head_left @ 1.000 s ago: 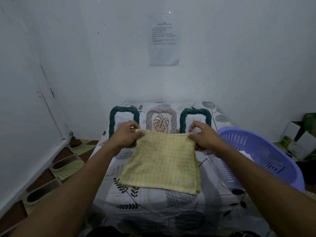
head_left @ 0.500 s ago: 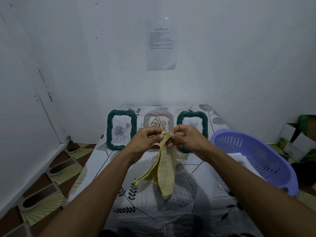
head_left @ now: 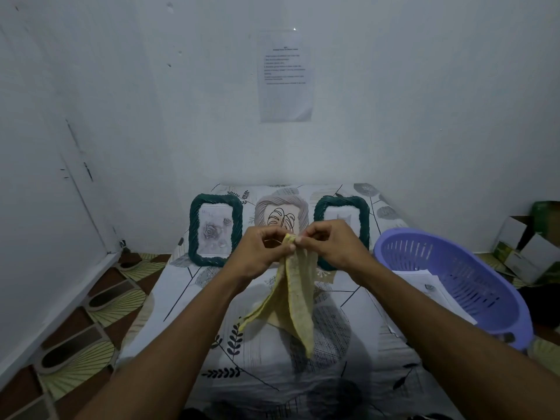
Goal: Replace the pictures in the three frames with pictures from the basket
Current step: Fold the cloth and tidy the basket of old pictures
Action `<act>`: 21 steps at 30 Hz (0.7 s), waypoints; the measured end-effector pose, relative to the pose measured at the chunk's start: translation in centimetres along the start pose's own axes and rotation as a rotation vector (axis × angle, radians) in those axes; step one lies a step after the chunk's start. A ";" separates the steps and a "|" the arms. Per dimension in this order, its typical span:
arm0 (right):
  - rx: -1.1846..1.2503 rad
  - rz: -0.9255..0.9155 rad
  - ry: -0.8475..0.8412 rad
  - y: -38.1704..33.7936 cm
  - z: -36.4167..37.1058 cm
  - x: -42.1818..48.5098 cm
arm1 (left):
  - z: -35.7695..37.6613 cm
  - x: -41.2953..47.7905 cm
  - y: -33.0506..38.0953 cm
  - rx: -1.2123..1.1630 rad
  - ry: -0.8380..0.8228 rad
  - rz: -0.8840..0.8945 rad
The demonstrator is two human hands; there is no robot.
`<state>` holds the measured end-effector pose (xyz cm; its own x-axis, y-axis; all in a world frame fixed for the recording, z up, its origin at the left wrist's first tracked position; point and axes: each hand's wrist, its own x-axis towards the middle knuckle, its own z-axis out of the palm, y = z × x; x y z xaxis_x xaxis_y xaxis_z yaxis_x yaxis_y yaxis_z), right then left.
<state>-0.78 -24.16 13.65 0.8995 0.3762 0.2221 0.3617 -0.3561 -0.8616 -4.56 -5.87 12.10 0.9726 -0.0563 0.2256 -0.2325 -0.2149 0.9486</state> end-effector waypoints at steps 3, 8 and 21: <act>-0.212 -0.043 -0.166 0.5 -0.9 0.4 | -0.6 -0.2 0.3 -0.027 -0.006 -0.007; -0.427 -0.099 -0.170 1.4 -3.3 0.9 | -3.2 -0.5 1.3 -0.032 0.034 -0.013; -0.195 -0.114 -0.061 -0.6 -4.1 1.6 | -4.6 1.3 0.6 0.489 0.197 0.209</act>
<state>1.48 -26.83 16.42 0.8359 0.4724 0.2795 0.5058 -0.4651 -0.7265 -3.39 -1.58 13.95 0.8775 0.0265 0.4788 -0.3495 -0.6483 0.6764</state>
